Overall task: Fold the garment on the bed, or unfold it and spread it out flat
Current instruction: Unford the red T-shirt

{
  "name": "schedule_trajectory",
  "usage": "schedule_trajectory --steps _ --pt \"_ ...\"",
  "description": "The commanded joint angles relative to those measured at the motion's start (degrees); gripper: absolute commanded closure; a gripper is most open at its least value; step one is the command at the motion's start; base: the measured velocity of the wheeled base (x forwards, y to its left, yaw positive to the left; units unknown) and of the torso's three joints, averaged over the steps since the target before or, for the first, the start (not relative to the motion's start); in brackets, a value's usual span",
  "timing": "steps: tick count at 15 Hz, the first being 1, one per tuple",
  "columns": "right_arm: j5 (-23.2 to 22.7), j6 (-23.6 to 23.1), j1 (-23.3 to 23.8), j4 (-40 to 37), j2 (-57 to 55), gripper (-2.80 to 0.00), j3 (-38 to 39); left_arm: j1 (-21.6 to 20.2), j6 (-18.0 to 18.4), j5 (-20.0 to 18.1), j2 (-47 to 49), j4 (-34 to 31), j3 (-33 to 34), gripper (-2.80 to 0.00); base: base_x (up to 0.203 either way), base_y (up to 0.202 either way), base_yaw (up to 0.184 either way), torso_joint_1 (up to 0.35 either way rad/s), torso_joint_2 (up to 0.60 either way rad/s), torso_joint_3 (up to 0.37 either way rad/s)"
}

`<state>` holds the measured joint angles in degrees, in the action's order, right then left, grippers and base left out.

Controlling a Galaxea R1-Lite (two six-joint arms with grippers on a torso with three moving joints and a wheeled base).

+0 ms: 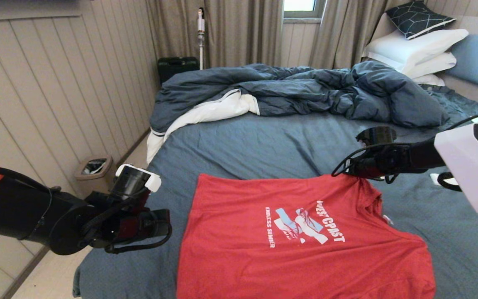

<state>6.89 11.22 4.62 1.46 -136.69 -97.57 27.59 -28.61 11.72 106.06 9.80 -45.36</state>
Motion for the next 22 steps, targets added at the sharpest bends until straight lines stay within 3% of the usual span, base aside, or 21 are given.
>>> schedule_trajectory --steps 1,8,12,22 --pt "0.06 0.27 -0.37 0.68 -0.32 0.0 0.01 0.01 -0.21 0.15 0.2 0.13 0.01 0.0 0.0 0.0 0.0 0.0 0.0 0.0" --pt "-0.01 3.19 -4.18 1.09 5.78 0.0 0.01 0.01 -0.15 0.15 0.47 0.24 -0.18 0.0 0.0 0.0 0.0 0.0 0.0 0.0" --pt "0.14 3.46 -6.56 7.24 9.73 0.0 0.01 0.01 -0.22 0.15 0.73 0.31 -0.43 0.0 0.0 0.0 0.0 0.0 0.0 0.0" --pt "1.55 1.11 -2.61 8.39 3.03 0.0 -0.34 -0.02 -0.22 0.15 0.99 0.39 -0.34 0.0 0.0 0.0 0.0 0.0 0.0 0.0"
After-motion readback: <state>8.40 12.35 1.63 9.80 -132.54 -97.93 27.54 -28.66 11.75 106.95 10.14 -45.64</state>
